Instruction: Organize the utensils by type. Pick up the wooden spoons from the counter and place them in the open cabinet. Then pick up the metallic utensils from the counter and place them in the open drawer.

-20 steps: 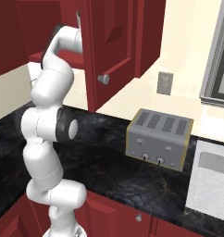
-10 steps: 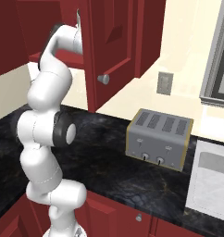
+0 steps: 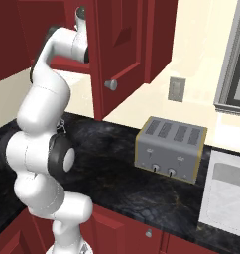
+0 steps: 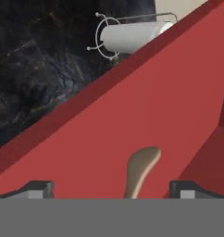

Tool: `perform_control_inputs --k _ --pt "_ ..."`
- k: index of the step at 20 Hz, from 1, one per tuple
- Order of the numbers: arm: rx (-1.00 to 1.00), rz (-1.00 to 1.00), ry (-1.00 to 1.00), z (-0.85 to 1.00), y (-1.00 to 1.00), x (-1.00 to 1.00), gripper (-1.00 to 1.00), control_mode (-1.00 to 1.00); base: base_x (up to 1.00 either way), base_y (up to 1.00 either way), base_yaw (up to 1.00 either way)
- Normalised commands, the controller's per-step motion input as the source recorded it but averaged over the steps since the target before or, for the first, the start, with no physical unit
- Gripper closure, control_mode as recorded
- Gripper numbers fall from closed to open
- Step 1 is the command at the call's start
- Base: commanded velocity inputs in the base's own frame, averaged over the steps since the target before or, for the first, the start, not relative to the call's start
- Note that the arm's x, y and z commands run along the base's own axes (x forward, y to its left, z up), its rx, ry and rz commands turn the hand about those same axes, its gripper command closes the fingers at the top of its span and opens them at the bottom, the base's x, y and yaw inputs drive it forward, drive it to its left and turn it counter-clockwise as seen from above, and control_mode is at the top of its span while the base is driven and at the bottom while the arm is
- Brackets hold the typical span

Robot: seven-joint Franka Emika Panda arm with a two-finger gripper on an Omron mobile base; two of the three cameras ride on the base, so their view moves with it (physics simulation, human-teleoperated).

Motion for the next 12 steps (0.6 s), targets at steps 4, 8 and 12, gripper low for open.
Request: perform_control_inputs --k 4,8,12 --pt "0.00 -0.40 -0.03 0.00 0.43 -0.78 -1.00 -1.00 0.00 0.00 0.00" --pt "0.04 -0.41 0.00 0.00 0.32 -0.84 -1.00 -1.00 0.00 0.00 0.00" --pt "0.02 -0.45 0.00 -0.04 0.50 -0.76 -1.00 -1.00 0.00 0.00 0.00"
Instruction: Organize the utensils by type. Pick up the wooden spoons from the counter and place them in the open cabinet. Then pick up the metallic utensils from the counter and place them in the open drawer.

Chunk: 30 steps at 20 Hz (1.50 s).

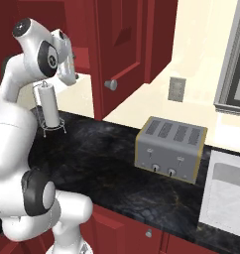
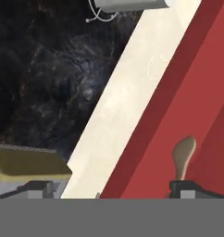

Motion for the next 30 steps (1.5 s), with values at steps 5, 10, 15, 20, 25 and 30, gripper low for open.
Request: perform_control_inputs --k 5,10,15,20,25,30 --pt "0.22 -0.47 0.00 0.00 0.26 -0.73 -1.00 -1.00 0.00 0.00 0.00" --pt "0.43 -0.41 0.00 -0.01 0.05 -0.91 -1.00 -1.00 0.00 0.00 0.00" --pt "0.50 -0.29 -0.07 -0.44 -0.01 -0.88 -1.00 -1.00 0.00 0.00 0.00" --pt "0.30 -0.23 -0.38 -0.90 0.02 -0.63 -1.00 -1.00 0.00 0.00 0.00" --pt "0.13 -0.25 -0.27 -0.75 0.01 -0.35 -1.00 -1.00 0.00 0.00 0.00" --pt "0.12 -0.31 0.00 -0.25 -0.03 -0.38 -1.00 -1.00 0.00 0.00 0.00"
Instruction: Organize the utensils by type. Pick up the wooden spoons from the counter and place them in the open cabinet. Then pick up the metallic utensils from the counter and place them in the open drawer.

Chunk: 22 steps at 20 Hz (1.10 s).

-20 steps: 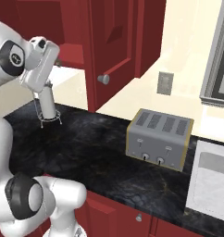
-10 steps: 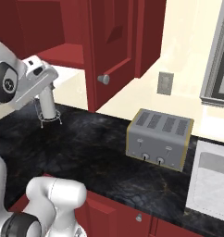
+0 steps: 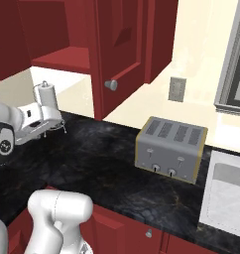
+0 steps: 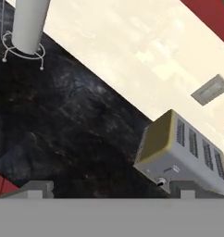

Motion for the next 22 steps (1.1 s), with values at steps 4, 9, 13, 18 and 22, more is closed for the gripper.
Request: perform_control_inputs --k 4,9,13,18,22 --pt "0.15 -0.25 0.00 -0.07 0.00 -0.28 -1.00 -1.00 0.00 0.00 0.00" --pt "0.05 -0.08 0.01 -0.01 0.01 -0.05 -1.00 -1.00 0.00 0.00 0.00" --pt "0.00 0.00 0.00 0.00 0.00 0.00 -1.00 -1.00 0.00 0.00 0.00" --pt "0.00 -0.01 0.00 -0.01 0.00 -0.24 -1.00 -1.00 0.00 0.00 0.00" --pt "0.00 0.00 0.00 0.00 0.00 0.00 -1.00 1.00 -0.20 -0.19 -0.07"
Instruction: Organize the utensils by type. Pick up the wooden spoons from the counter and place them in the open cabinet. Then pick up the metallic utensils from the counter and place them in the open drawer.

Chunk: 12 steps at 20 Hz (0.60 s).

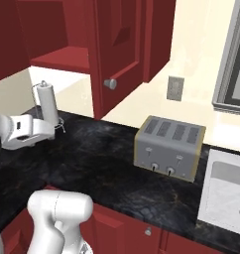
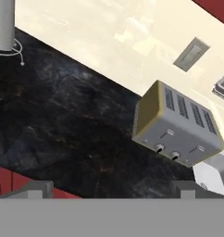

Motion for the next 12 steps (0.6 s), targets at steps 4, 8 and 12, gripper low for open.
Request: perform_control_inputs --k 4,8,12 --pt "0.00 0.00 0.00 0.00 0.00 0.00 -1.00 1.00 -0.05 -0.59 -0.01" --pt "0.00 0.00 0.00 0.00 0.00 0.00 -1.00 1.00 -0.28 -0.70 0.00" --pt "0.00 0.00 0.00 0.00 0.00 0.00 -1.00 1.00 -0.50 -0.69 0.00"
